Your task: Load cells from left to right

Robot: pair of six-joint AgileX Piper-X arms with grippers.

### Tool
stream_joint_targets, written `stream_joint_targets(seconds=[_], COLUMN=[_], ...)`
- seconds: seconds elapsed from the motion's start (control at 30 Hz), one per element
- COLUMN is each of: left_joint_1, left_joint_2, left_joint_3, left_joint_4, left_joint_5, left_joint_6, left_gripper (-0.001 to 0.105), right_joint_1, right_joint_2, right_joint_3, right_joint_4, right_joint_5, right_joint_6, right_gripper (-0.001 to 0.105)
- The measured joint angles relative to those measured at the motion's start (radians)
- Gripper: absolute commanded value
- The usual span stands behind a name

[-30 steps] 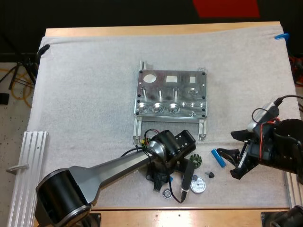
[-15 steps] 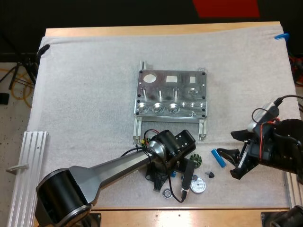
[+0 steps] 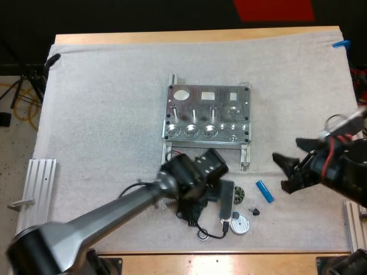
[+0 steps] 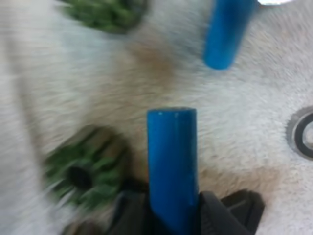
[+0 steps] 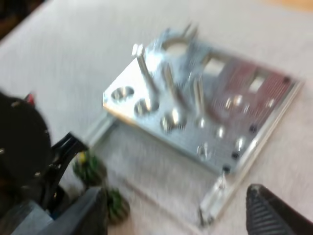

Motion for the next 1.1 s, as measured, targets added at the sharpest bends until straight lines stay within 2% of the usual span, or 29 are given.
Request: stream_joint_targets(seconds=[0.17,0.3,0.6,0.83,0.97,1.1], left_joint_1=[0.051,0.081,0.087,0.087,0.087,0.087], left_joint_2=[-0.153,-0.244,-0.377,-0.449,-0.48,-0.485], left_joint_3=[0.002,0.002,0.002,0.002,0.002,0.002], left_joint_4=[-0.009,-0.017,-0.029,-0.059,-0.094,-0.119], left_joint_5=[0.0,0.0,0.0,0.003,0.056,0.068], left_joint_6=[-0.028,-0.046,-0.068,-0.092,-0.099,-0.099], left_gripper=[0.0,0.0,0.0,0.0,0.0,0.0], right_joint_1=[0.0,0.0,0.0,0.0,0.0,0.0], right_joint_2=[0.004,0.031,0.206,0.335,0.381,0.404], right_joint_3=[-0.061,-0.064,-0.064,-0.064,-0.064,-0.064], right_joint_4=[-0.001,0.034,0.029,-0.035,-0.081,-0.114], right_joint_5=[0.003,-0.037,-0.257,-0.496,-0.603,-0.675], right_joint_6=[0.12,0.147,0.166,0.166,0.175,0.189], right_gripper=[0.059,0.059,0.059,0.059,0.059,0.059])
